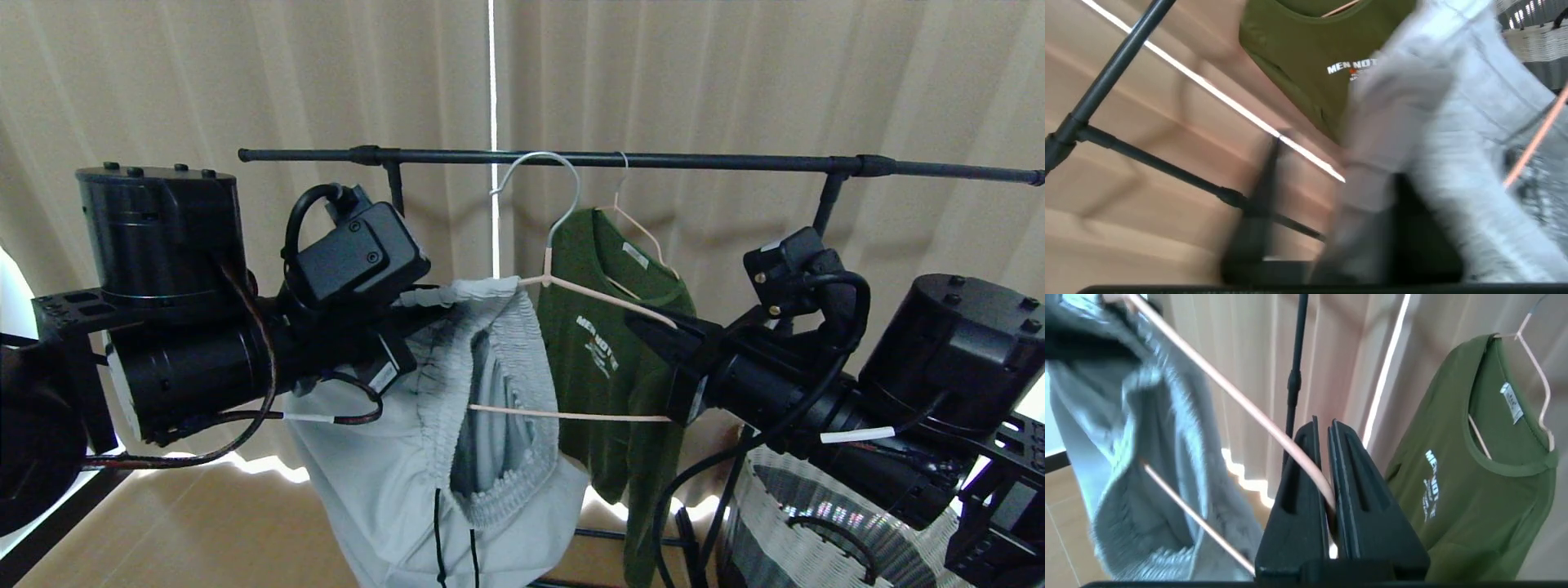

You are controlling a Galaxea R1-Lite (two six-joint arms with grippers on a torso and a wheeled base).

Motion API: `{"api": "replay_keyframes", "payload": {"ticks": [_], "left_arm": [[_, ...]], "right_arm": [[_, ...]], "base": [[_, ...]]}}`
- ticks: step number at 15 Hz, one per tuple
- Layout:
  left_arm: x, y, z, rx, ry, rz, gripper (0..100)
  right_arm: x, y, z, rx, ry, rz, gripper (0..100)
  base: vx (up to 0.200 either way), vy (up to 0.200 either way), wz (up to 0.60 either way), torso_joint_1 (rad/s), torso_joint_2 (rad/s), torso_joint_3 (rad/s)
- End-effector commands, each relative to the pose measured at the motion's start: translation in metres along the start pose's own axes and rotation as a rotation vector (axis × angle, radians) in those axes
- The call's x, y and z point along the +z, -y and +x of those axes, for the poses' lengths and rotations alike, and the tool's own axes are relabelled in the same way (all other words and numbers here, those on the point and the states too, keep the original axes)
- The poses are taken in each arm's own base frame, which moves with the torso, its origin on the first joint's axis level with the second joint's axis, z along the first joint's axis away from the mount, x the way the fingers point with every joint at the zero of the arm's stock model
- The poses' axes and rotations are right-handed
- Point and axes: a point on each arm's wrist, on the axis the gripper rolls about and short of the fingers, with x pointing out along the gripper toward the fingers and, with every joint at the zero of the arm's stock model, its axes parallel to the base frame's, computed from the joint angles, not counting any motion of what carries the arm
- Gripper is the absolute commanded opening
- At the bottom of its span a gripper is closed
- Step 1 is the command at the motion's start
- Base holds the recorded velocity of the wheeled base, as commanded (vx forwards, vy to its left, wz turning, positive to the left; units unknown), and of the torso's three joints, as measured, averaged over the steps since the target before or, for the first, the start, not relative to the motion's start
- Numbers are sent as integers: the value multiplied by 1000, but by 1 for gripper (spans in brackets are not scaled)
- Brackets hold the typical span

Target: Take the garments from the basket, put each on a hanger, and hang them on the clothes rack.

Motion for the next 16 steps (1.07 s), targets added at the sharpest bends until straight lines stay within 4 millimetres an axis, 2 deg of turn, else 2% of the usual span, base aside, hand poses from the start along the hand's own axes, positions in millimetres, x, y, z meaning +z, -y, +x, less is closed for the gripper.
{"api": "replay_keyframes", "payload": {"ticks": [1, 4, 5, 8, 10, 12, 15, 16], "left_arm": [[-2, 1, -1, -2, -7, -2, 0], [-4, 3, -1, -2, -13, -6, 0], [-5, 4, -2, 1, -7, -6, 0], [-11, 8, -2, 40, 9, -4, 0], [-25, 7, -5, 109, -85, -21, 0], [-34, 5, -10, 178, -152, -96, 0], [-29, 10, -9, 376, -237, -345, 0], [-27, 11, -9, 387, -234, -371, 0]], "right_arm": [[-1, 0, 0, -2, -3, 0, 0], [-2, 0, 1, -1, -10, -2, 0], [-5, 0, -1, -2, -23, -4, 100], [-6, 0, 0, -5, -23, -4, 100], [1, 2, -4, -14, 10, -21, 100], [3, 6, -8, -26, 51, -53, 100], [-14, 6, -17, -21, 12, -110, 100], [-16, 6, -18, -19, 6, -110, 100]], "base": [[0, 0, 0, 0, 0, 0], [0, 0, 0, 0, 0, 0], [0, 0, 0, 0, 0, 0], [0, 0, 0, 0, 0, 0], [0, 0, 0, 0, 0, 0], [0, 0, 0, 0, 0, 0], [0, 0, 0, 0, 0, 0], [0, 0, 0, 0, 0, 0]]}}
